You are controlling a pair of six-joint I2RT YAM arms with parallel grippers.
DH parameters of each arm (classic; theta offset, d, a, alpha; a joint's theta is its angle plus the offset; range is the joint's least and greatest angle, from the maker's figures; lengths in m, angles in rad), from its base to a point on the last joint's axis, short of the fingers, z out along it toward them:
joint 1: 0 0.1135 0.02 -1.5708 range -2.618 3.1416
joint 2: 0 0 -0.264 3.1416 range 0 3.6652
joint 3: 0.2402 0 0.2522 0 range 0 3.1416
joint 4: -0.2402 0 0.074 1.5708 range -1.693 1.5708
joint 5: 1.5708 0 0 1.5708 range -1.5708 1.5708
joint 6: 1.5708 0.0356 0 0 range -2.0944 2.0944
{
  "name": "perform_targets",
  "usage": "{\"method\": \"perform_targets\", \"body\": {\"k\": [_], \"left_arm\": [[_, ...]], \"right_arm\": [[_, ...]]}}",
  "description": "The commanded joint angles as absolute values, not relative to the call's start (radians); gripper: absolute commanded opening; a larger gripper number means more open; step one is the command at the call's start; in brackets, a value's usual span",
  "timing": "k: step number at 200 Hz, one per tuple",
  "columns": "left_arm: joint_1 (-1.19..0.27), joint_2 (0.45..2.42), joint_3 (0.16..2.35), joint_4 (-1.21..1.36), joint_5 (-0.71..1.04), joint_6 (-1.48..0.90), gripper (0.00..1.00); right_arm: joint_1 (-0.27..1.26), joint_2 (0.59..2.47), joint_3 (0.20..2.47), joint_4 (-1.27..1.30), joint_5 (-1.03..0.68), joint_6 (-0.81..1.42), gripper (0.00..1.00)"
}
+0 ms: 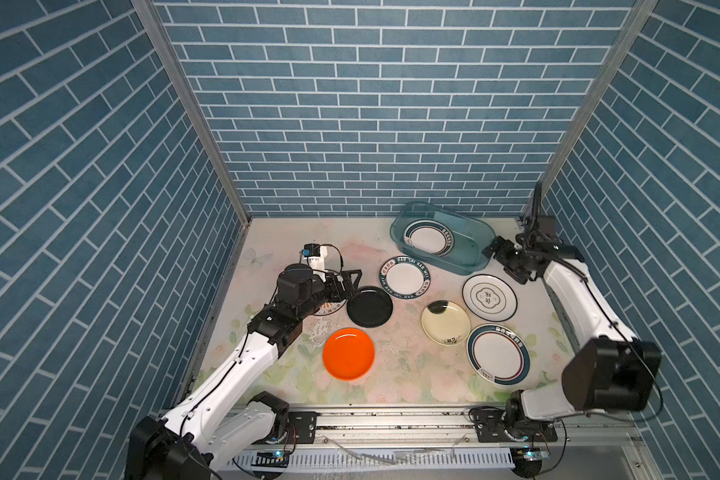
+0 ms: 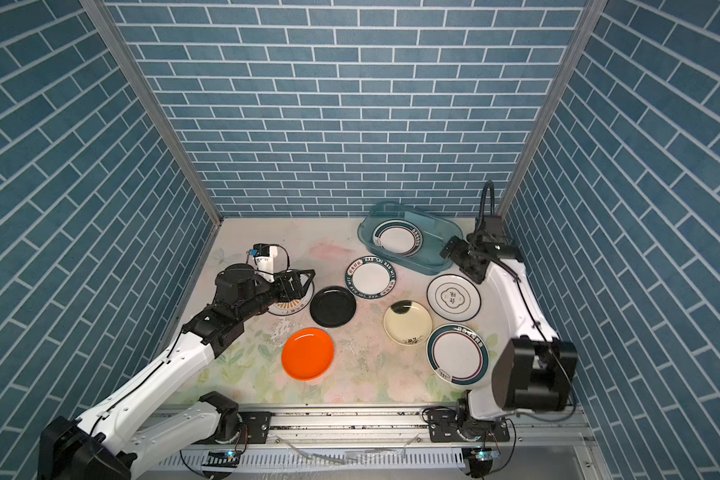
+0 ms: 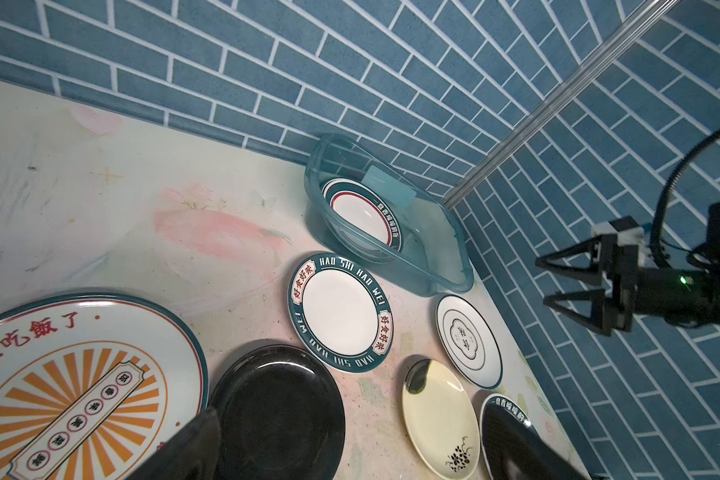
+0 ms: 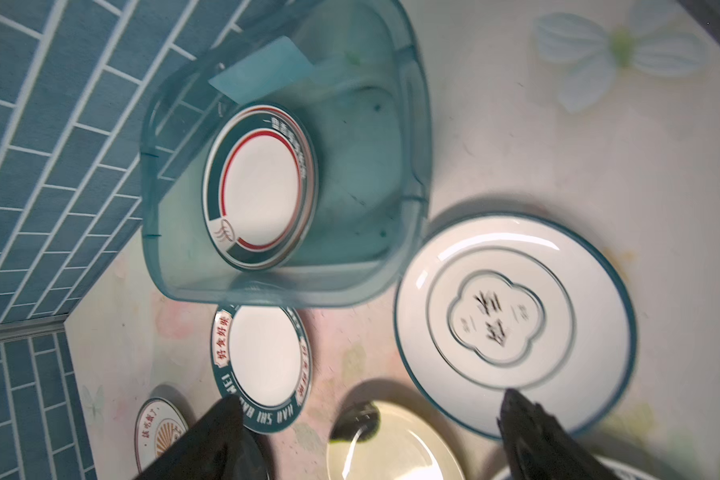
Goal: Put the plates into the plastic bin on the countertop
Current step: 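Withdraw the right gripper from the bin toward the plates nearer the robot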
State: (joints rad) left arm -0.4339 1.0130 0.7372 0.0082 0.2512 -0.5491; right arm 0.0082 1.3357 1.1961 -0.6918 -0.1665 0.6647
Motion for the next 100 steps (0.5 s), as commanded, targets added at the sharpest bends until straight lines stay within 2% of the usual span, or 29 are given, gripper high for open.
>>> {"method": "perform_targets", "body": {"k": [1,35,74,100], "left_arm": [[-0.428,1.051,0.719,0.072,0.308,-0.559,1.00],[-0.429,1.112,0.728,0.126,0.381,-0.589,1.00],[-0.430,1.107,0.711,0.150,0.379,-0.588,1.00],[-0.429,1.103,0.706,0.152,0.376,-0.587,1.00]], "right_arm": [[0.017,1.168,1.059,-0.774,-0.094,0.759,0.96],[0.004,0.999,0.901,-0.881,-0.033,0.838,0.97],[-0.019,0.895,0.776,-0.936,0.041,0.891,0.98],[-0.072,0.875,0.709,-0.922,0.016,0.900,0.98]]}}
